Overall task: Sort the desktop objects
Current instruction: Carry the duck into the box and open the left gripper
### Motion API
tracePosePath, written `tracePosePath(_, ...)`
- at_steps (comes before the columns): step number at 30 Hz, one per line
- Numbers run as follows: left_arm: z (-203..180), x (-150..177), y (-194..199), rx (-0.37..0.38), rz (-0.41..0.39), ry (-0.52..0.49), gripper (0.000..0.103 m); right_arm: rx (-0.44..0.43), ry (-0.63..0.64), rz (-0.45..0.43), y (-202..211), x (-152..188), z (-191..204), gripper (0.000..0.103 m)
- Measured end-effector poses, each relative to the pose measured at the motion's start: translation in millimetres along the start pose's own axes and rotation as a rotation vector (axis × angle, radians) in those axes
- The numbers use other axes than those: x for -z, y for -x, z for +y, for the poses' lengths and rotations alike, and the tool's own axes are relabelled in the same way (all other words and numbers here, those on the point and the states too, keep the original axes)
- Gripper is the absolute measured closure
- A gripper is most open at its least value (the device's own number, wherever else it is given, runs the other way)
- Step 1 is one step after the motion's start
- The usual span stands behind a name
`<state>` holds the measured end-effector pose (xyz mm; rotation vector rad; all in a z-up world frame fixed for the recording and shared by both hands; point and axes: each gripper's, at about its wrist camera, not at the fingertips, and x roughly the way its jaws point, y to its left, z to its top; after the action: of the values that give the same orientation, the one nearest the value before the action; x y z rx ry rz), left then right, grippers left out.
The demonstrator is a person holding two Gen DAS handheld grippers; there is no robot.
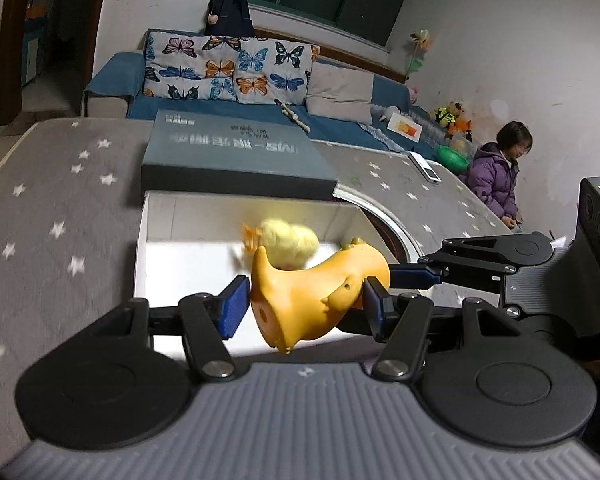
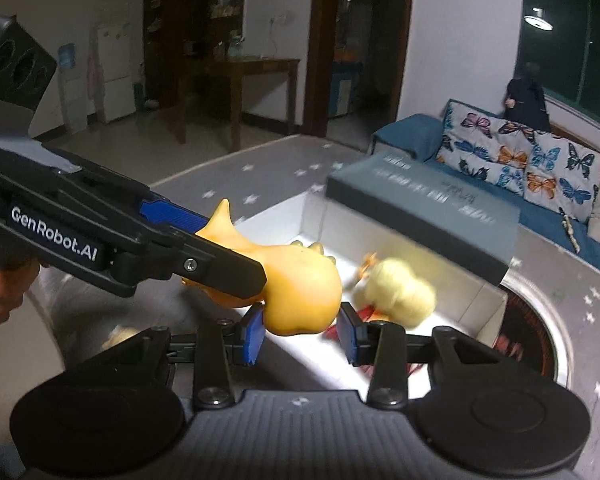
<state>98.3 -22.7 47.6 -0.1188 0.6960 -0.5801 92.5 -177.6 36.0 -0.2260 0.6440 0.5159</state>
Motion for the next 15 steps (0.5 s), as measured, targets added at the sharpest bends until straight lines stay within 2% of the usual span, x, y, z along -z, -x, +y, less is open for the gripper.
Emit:
tracePosePath(6, 24.0, -16.1, -47.4, -0.001, 0.058, 0.047, 0.042, 0.002, -0.031, 0.063, -43.8, -12.9, -26.9, 0.064)
tracePosePath(15, 60.9, -7.1, -93.4, 0.025, 0.155, 0.143, 0.042, -0.034, -0.084, 0.185, -91.1, -1.4, -45.5, 0.064)
